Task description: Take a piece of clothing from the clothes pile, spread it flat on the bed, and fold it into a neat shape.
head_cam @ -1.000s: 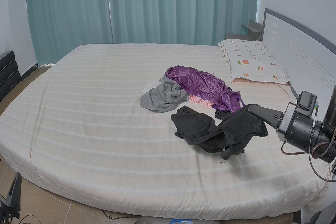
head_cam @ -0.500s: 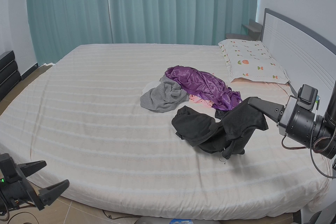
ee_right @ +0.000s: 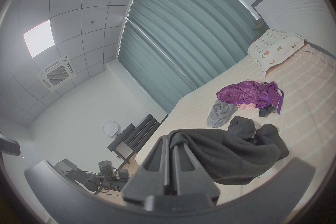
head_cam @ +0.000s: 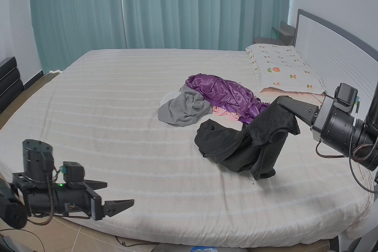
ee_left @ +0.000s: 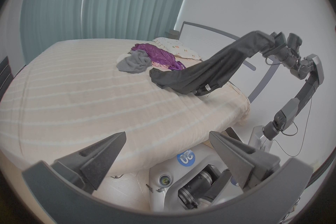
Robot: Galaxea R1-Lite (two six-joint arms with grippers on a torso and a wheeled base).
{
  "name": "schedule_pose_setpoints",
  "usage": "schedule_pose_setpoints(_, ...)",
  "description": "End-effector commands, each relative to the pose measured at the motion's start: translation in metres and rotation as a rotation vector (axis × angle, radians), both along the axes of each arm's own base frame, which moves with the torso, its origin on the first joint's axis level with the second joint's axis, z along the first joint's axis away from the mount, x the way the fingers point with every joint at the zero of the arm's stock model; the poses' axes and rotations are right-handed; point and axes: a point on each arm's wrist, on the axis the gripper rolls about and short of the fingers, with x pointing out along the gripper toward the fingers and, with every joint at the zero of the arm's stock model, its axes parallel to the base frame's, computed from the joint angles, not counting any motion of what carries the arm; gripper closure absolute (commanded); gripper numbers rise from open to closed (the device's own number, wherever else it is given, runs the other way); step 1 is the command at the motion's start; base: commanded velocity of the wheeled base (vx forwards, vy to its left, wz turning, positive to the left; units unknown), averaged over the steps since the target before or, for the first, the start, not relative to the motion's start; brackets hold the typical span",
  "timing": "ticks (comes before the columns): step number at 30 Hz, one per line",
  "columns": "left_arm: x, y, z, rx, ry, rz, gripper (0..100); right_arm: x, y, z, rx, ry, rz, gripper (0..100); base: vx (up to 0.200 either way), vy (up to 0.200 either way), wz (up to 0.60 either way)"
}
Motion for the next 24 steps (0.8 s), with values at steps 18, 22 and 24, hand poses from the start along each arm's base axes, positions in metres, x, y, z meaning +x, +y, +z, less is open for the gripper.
schedule_pose_setpoints(18, 0.138, -0.138, -0.095, 0.004, 0.022, -0.084, 0, 0.004, 0.001, 0.004, -0.004, -0.020, -0.013, 100, 0.000, 0.000, 0.00)
schedule_pose_setpoints(22, 0.158, -0.149, -0.109, -0.002, 0.012, -0.081, 0, 0.003, 0.001, 0.003, -0.005, -0.018, -0.012, 100, 0.000, 0.000, 0.00)
schedule_pose_setpoints(24, 0.167, -0.155, -0.118, -0.005, 0.007, -0.081, 0, 0.003, 0.001, 0.005, -0.003, -0.022, -0.012, 100, 0.000, 0.000, 0.00)
